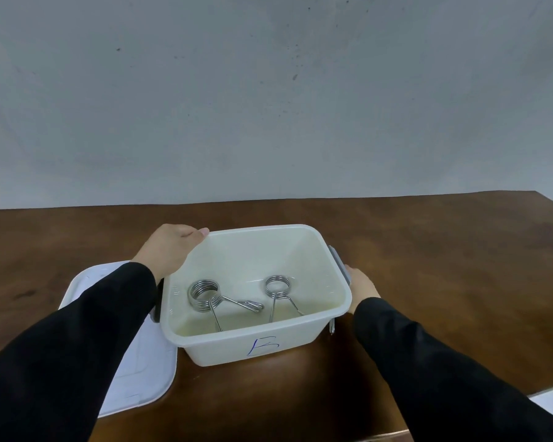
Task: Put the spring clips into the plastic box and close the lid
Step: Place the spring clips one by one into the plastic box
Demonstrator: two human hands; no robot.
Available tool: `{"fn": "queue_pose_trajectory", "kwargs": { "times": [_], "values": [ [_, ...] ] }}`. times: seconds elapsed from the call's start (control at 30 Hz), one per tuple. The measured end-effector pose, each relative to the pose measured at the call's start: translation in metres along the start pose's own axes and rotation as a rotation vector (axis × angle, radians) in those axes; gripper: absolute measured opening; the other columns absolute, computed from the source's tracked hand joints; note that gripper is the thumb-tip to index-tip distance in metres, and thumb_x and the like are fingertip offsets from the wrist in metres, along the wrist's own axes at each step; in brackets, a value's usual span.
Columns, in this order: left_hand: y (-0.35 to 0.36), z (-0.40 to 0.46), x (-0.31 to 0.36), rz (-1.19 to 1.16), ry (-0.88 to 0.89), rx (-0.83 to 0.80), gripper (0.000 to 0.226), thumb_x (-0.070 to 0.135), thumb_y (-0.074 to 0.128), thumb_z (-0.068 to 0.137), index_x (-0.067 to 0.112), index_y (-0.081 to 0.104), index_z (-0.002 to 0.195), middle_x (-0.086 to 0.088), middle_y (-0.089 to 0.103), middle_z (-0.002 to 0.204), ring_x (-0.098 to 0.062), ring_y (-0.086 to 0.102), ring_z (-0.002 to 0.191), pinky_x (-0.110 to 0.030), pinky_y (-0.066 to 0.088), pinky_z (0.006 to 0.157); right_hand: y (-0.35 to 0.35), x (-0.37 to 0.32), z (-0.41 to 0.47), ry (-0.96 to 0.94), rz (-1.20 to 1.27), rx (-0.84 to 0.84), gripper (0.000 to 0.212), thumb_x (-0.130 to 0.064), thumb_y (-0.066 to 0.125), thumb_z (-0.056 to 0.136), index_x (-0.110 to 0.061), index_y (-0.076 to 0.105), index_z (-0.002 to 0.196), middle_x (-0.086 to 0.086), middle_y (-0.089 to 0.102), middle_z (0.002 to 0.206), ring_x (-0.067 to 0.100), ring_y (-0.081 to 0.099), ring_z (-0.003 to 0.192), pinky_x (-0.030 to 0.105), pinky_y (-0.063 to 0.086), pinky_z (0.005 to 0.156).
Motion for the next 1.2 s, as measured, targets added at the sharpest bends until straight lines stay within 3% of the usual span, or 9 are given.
{"fn": "queue_pose_trajectory", "kwargs": {
  "times": [0.17, 0.27, 0.4, 0.47, 0.57, 0.63, 0.8, 1.0, 1.2],
  "values": [
    [0.001, 0.000, 0.001, -0.033, -0.007, -0.005, 0.051, 0.044, 0.059, 0.098, -0.006, 0.067, 0.089, -0.009, 0.039, 0.071, -0.021, 0.034, 0.064, -0.031, 0.025, 0.058, -0.079, 0.000, -0.001, 0.061, 0.112, 0.152, 0.042, -0.030, 0.070, 0.090, -0.005, 0.059, 0.122, 0.011, 0.069, 0.106, 0.026, 0.065, 0.088, 0.038, 0.056, 0.076],
    [0.001, -0.001, 0.001, -0.050, -0.007, -0.008, 0.050, 0.044, 0.060, 0.098, -0.004, 0.068, 0.087, -0.009, 0.038, 0.071, -0.022, 0.033, 0.065, -0.031, 0.026, 0.059, -0.157, -0.020, -0.014, -0.031, 0.298, 0.276, 0.055, -0.041, 0.076, 0.084, -0.009, 0.058, 0.125, 0.008, 0.067, 0.106, 0.023, 0.058, 0.085, 0.033, 0.044, 0.067],
    [0.001, 0.002, -0.002, -0.033, -0.011, -0.004, 0.054, 0.047, 0.059, 0.097, -0.006, 0.069, 0.095, -0.007, 0.043, 0.072, -0.020, 0.037, 0.063, -0.030, 0.030, 0.060, -0.216, -0.087, -0.044, -0.205, 0.421, 0.251, 0.055, -0.054, 0.079, 0.075, -0.019, 0.061, 0.114, 0.006, 0.070, 0.091, 0.026, 0.070, 0.075, 0.035, 0.054, 0.067],
    [0.001, 0.002, -0.004, -0.034, -0.008, -0.005, 0.056, 0.049, 0.058, 0.097, -0.005, 0.069, 0.096, -0.006, 0.046, 0.073, -0.019, 0.039, 0.064, -0.031, 0.032, 0.062, -0.208, -0.129, -0.060, -0.291, 0.345, 0.134, 0.051, -0.054, 0.081, 0.072, -0.021, 0.062, 0.105, 0.005, 0.072, 0.085, 0.022, 0.072, 0.064, 0.033, 0.054, 0.060],
    [0.001, 0.001, -0.002, -0.046, 0.001, -0.001, 0.050, 0.047, 0.058, 0.098, -0.001, 0.073, 0.095, -0.006, 0.046, 0.071, -0.018, 0.038, 0.061, -0.030, 0.032, 0.058, -0.162, -0.170, -0.072, -0.354, 0.127, -0.053, 0.052, -0.057, 0.081, 0.070, -0.016, 0.064, 0.098, 0.006, 0.076, 0.080, 0.023, 0.073, 0.072, 0.037, 0.057, 0.071],
    [0.001, 0.001, -0.002, -0.053, -0.002, 0.003, 0.046, 0.047, 0.059, 0.097, 0.005, 0.075, 0.094, -0.006, 0.052, 0.073, -0.018, 0.043, 0.063, -0.030, 0.035, 0.059, -0.121, -0.181, -0.069, -0.365, -0.003, -0.159, 0.051, -0.055, 0.080, 0.072, -0.011, 0.063, 0.091, 0.008, 0.075, 0.079, 0.023, 0.067, 0.064, 0.032, 0.051, 0.063],
    [0.002, 0.004, -0.005, -0.091, 0.007, 0.000, 0.051, 0.048, 0.059, 0.096, -0.001, 0.072, 0.093, -0.005, 0.050, 0.072, -0.020, 0.043, 0.067, -0.032, 0.035, 0.065, -0.041, -0.175, -0.048, -0.346, -0.290, -0.232, 0.043, -0.051, 0.076, 0.073, -0.016, 0.053, 0.064, -0.004, 0.056, 0.058, 0.016, 0.053, 0.056, 0.031, 0.045, 0.062],
    [0.001, 0.005, -0.003, -0.029, 0.027, 0.023, 0.050, 0.048, 0.058, 0.098, 0.001, 0.073, 0.090, -0.004, 0.046, 0.067, -0.019, 0.039, 0.060, -0.031, 0.033, 0.060, 0.001, -0.166, -0.036, -0.316, -0.406, -0.297, 0.043, -0.053, 0.074, 0.080, -0.015, 0.056, 0.091, 0.000, 0.060, 0.088, 0.024, 0.056, 0.084, 0.033, 0.044, 0.078],
    [0.000, 0.005, -0.003, 0.018, 0.039, 0.038, 0.054, 0.047, 0.055, 0.099, -0.005, 0.070, 0.093, -0.006, 0.042, 0.066, -0.018, 0.036, 0.058, -0.031, 0.031, 0.057, 0.017, -0.165, -0.027, -0.310, -0.438, -0.324, 0.052, -0.054, 0.075, 0.079, -0.011, 0.068, 0.108, 0.002, 0.062, 0.093, 0.028, 0.064, 0.094, 0.035, 0.047, 0.082]
  ]
}}
Point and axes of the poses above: each hand's wrist, its own z-axis towards the middle knuckle, its own y-axis out of the palm, x = y × z, the point moved 10 cm from there along z, towards the middle knuckle
